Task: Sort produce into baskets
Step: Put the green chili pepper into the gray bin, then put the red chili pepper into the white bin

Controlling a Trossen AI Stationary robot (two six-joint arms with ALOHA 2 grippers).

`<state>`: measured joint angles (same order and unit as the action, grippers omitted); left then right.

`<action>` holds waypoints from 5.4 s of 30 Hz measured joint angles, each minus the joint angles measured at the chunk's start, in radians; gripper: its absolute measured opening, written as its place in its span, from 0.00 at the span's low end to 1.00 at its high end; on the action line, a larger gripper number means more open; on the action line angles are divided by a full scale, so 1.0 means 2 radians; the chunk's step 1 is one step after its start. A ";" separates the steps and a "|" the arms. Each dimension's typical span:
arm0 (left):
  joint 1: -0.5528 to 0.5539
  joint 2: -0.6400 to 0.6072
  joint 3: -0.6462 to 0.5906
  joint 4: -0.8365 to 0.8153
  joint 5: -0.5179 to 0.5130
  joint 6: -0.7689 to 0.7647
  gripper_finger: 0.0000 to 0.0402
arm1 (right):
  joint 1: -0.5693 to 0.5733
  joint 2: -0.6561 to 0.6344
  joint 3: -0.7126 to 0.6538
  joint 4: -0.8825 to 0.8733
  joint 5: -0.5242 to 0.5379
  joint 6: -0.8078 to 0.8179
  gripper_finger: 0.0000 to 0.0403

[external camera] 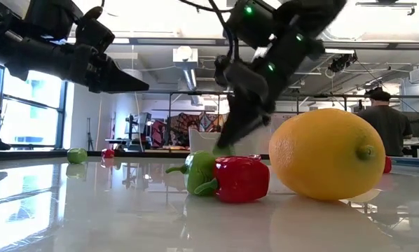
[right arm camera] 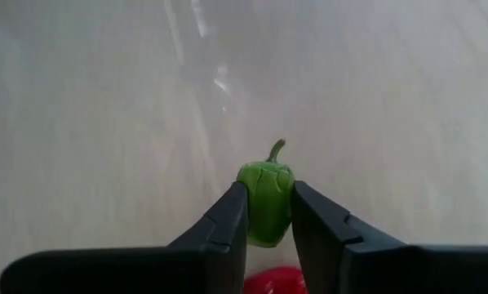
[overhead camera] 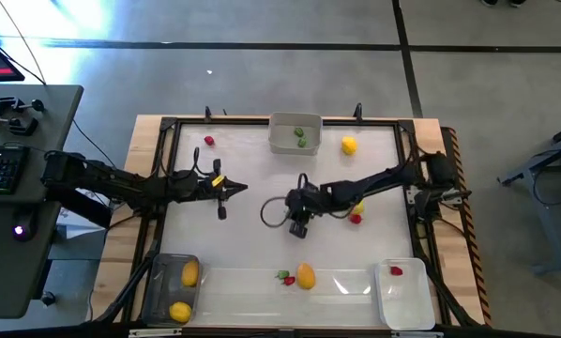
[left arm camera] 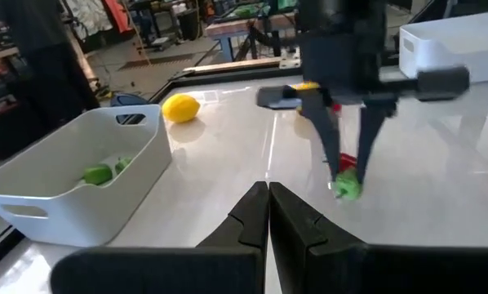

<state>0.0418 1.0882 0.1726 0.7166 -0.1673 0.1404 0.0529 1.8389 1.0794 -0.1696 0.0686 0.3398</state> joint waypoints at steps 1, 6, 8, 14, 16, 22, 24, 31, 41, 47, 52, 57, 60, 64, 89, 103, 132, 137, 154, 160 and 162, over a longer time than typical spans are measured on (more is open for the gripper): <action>0.000 0.000 0.000 0.000 0.000 -0.003 0.00 | -0.009 -0.005 0.008 -0.007 -0.004 -0.006 0.18; 0.000 0.000 0.000 -0.002 0.000 -0.004 0.00 | -0.069 -0.017 0.058 -0.052 0.010 -0.054 0.17; 0.000 0.000 0.000 -0.003 0.000 -0.005 0.00 | -0.098 -0.017 0.078 -0.069 0.032 -0.072 0.17; 0.000 0.000 0.000 -0.007 0.000 -0.009 0.00 | -0.191 -0.010 0.107 -0.065 0.069 -0.105 0.17; 0.000 0.000 0.000 -0.008 0.000 -0.009 0.00 | -0.220 -0.004 0.108 -0.064 0.059 -0.105 0.17; 0.000 0.000 0.000 -0.008 0.000 -0.004 0.00 | -0.282 0.027 0.108 -0.051 0.046 -0.104 0.17; 0.000 0.000 0.000 -0.008 0.000 -0.004 0.00 | -0.296 0.036 0.108 -0.047 0.038 -0.098 0.17; 0.000 0.000 0.000 -0.008 0.000 -0.007 0.00 | -0.315 0.058 0.108 -0.051 0.035 -0.092 0.17; 0.000 0.000 0.000 -0.008 0.000 -0.006 0.00 | -0.303 0.059 0.108 -0.051 0.063 -0.117 0.37; 0.000 0.000 0.000 -0.008 0.000 -0.004 0.00 | -0.287 0.036 0.108 -0.050 0.073 -0.163 0.50; 0.000 0.000 0.000 -0.008 0.000 -0.004 0.00 | -0.258 -0.002 0.108 -0.057 0.100 -0.173 0.48; 0.000 0.000 0.000 -0.008 0.000 -0.003 0.00 | -0.200 -0.033 0.108 -0.097 0.110 -0.172 0.37; 0.000 0.000 0.000 -0.008 0.000 -0.003 0.00 | -0.152 -0.034 0.108 -0.116 0.110 -0.174 0.24; 0.000 0.000 0.000 -0.008 0.000 -0.003 0.00 | -0.084 -0.034 0.099 -0.116 0.110 -0.167 0.06; 0.000 0.000 0.001 -0.007 0.000 0.005 0.00 | 0.146 -0.025 0.055 -0.073 -0.035 -0.052 0.35; 0.000 0.000 0.001 -0.014 0.000 0.006 0.00 | 0.172 -0.022 0.074 -0.055 0.004 0.023 0.36; 0.000 0.000 0.001 -0.041 -0.001 0.014 0.00 | 0.230 0.132 0.318 -0.278 0.061 0.097 0.51; 0.000 0.000 0.001 -0.042 0.000 0.014 0.00 | 0.236 0.186 0.396 -0.324 0.052 0.076 0.51; 0.000 0.000 0.001 -0.046 0.000 0.014 0.00 | 0.239 0.272 0.483 -0.435 0.027 0.077 0.51; 0.000 0.000 0.000 -0.049 0.000 0.014 0.00 | 0.238 0.273 0.468 -0.424 0.032 0.076 0.51; 0.000 0.000 0.000 -0.051 0.000 0.014 0.00 | 0.238 0.273 0.468 -0.420 0.040 0.076 0.50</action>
<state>0.0418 1.0885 0.1734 0.6155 -0.1673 0.1677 0.5285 2.3844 2.0155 -1.0102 0.1480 0.4909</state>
